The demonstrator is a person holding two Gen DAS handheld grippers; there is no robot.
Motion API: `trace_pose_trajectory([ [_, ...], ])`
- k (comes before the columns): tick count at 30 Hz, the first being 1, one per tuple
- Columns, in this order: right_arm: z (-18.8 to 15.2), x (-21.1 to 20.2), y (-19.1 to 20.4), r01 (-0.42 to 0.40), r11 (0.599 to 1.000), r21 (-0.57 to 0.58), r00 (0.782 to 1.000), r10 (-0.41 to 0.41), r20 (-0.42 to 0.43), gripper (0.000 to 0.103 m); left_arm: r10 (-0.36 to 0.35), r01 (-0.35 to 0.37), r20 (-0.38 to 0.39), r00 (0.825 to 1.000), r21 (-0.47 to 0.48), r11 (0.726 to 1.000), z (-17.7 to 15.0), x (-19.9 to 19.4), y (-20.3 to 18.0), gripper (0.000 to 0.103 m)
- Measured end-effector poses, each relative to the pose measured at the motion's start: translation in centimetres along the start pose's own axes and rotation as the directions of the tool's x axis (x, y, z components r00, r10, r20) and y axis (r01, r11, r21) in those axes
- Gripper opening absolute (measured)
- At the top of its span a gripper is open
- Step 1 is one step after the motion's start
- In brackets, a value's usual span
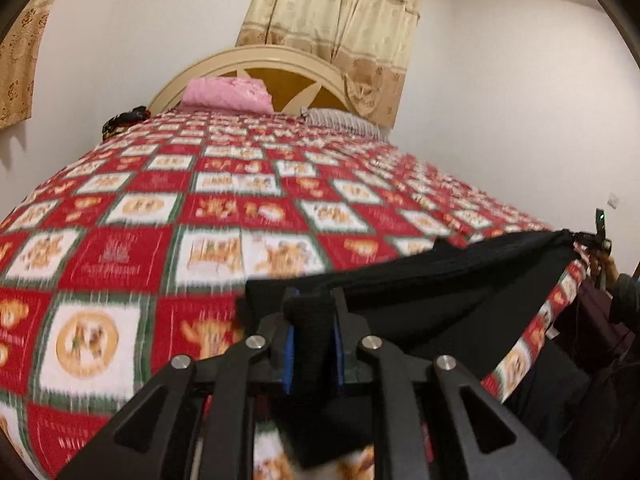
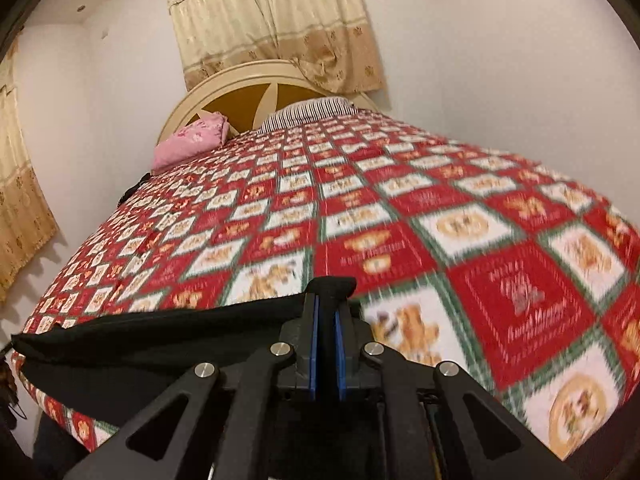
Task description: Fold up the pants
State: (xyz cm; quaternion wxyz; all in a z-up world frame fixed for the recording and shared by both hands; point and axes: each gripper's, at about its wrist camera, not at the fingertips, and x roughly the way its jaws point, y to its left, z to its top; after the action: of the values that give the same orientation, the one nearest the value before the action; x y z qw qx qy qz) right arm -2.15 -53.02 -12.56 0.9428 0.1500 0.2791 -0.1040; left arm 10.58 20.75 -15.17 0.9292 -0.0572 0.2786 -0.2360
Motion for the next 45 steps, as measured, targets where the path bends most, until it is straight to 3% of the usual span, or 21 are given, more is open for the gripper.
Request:
trace_pose_trajectory([
  [6,-0.6,-0.9,-0.1,0.001,1.0,0.001,1.0,-0.001,0.002,0.007,-0.003,0.003,-0.004,1.0,-0.001,1.0,-1.5,-0.6,0.2,0.021],
  [13,-1.2,-1.6,0.1,0.011,0.999,-0.034,1.0,-0.011,-0.014,0.01,0.05,-0.05,-0.016,0.999,0.015,0.999,-2.3,-2.0,1.0,0.043],
  [16,-1.5,-2.9,-0.2,0.016,0.999,-0.037,1.0,-0.017,-0.024,0.018,0.071,-0.071,-0.024,0.997,0.018,0.997,-2.7,-3.3,1.5,0.046],
  [22,-1.6,-6.7,-1.5,0.09,0.996,-0.002,0.996,-0.09,0.009,0.02,0.141,-0.141,-0.007,0.99,-0.039,0.989,-3.3,-5.6,3.0,0.046],
  [23,-1.6,-7.3,-1.5,0.094,0.996,0.003,0.995,-0.094,0.015,0.024,0.146,-0.146,0.0,0.989,-0.045,0.988,-3.3,-5.8,3.1,0.046],
  [25,-1.5,-8.6,-0.8,0.108,0.994,0.005,0.993,-0.108,0.036,0.052,0.164,-0.163,0.011,0.986,-0.058,0.985,-3.4,-6.3,3.1,0.046],
  [27,-1.3,-9.5,0.8,0.1,0.995,-0.013,0.993,-0.099,0.059,0.052,0.162,-0.16,0.024,0.987,-0.069,0.985,-3.4,-6.5,2.9,0.046],
  [30,-0.9,-9.6,6.5,0.05,0.99,-0.136,0.997,-0.042,0.061,0.052,0.157,-0.154,0.027,0.987,-0.092,0.984,-3.0,-6.2,2.3,0.046],
  [33,-1.7,-8.3,13.5,0.015,0.951,-0.309,1.0,-0.009,0.02,0.052,0.136,-0.133,0.028,0.99,-0.099,0.986,-2.5,-5.8,1.2,0.046],
  [37,-5.4,-5.1,24.1,-0.106,0.827,-0.552,0.994,0.065,-0.092,0.052,0.118,-0.119,-0.016,0.993,-0.103,0.987,-2.1,-4.4,-0.1,0.046],
  [40,-8.9,-3.0,29.8,-0.233,0.729,-0.643,0.971,0.138,-0.196,0.052,0.095,-0.102,-0.058,0.994,-0.119,0.988,-1.8,-2.9,-0.4,0.046],
  [45,-13.3,-0.7,36.1,-0.319,0.594,-0.739,0.947,0.175,-0.269,0.052,0.024,-0.043,-0.121,0.992,-0.152,0.987,-1.2,-0.7,-0.6,0.046],
])
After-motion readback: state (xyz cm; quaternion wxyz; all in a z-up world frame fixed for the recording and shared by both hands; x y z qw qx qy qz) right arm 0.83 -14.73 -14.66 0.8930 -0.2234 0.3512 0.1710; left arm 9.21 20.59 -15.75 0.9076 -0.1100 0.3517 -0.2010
